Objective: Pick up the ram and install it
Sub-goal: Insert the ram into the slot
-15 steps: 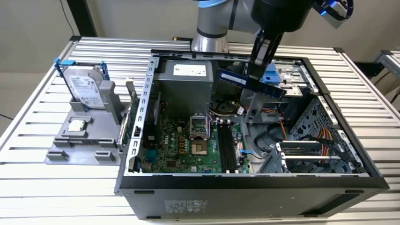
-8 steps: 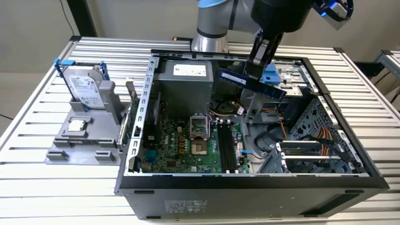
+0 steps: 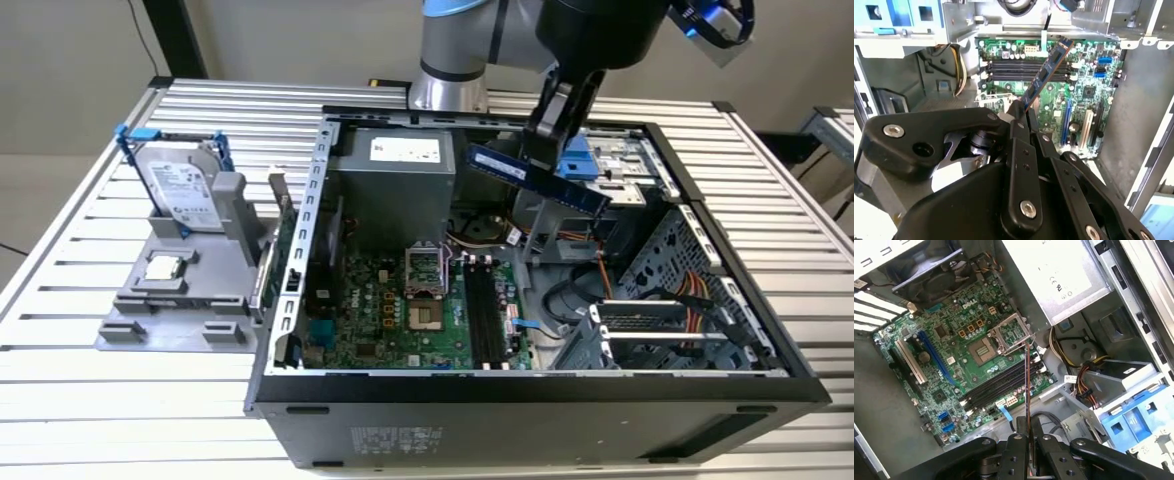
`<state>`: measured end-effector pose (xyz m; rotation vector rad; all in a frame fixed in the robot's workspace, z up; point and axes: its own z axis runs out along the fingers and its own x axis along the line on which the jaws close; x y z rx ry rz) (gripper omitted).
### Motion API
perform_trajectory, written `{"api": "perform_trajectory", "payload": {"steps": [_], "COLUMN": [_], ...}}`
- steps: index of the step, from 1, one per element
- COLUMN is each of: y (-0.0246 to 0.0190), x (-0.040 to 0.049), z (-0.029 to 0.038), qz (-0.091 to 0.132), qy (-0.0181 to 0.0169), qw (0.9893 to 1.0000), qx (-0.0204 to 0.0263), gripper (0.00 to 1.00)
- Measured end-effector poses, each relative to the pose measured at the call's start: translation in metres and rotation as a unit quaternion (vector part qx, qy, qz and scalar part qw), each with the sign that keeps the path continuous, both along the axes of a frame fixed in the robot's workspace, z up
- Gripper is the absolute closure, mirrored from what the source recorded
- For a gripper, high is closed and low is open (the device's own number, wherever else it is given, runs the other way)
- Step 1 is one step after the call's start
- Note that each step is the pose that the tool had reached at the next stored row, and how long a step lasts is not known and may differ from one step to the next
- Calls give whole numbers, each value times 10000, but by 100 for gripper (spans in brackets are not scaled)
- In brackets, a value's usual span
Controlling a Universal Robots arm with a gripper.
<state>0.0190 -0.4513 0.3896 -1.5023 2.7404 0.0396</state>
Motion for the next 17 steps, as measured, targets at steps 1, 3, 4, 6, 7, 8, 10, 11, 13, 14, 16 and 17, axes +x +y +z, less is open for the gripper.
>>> {"api": "perform_trajectory", "payload": {"steps": [1, 3, 4, 6, 7, 8, 10, 11, 13, 14, 16, 17], "y": [0, 0, 0, 0, 0, 0, 0, -1, 0, 0, 0, 0], "x": [0, 0, 0, 0, 0, 0, 0, 0, 0, 0, 0, 0], "z": [0, 0, 0, 1, 0, 0, 0, -1, 0, 0, -1, -1], "qz": [-32, -101, -135, -206, -242, -276, -349, -385, -456, -488, -565, -602], "qy": [0, 0, 0, 0, 0, 0, 0, 0, 0, 0, 0, 0], "qw": [10000, 9999, 9999, 9998, 9997, 9996, 9994, 9993, 9990, 9988, 9984, 9982], "qx": [0, -1, 0, -1, 0, 0, 0, 1, 0, 0, 1, 0], "gripper": [100, 100, 100, 100, 100, 100, 100, 100, 100, 100, 100, 100]}}
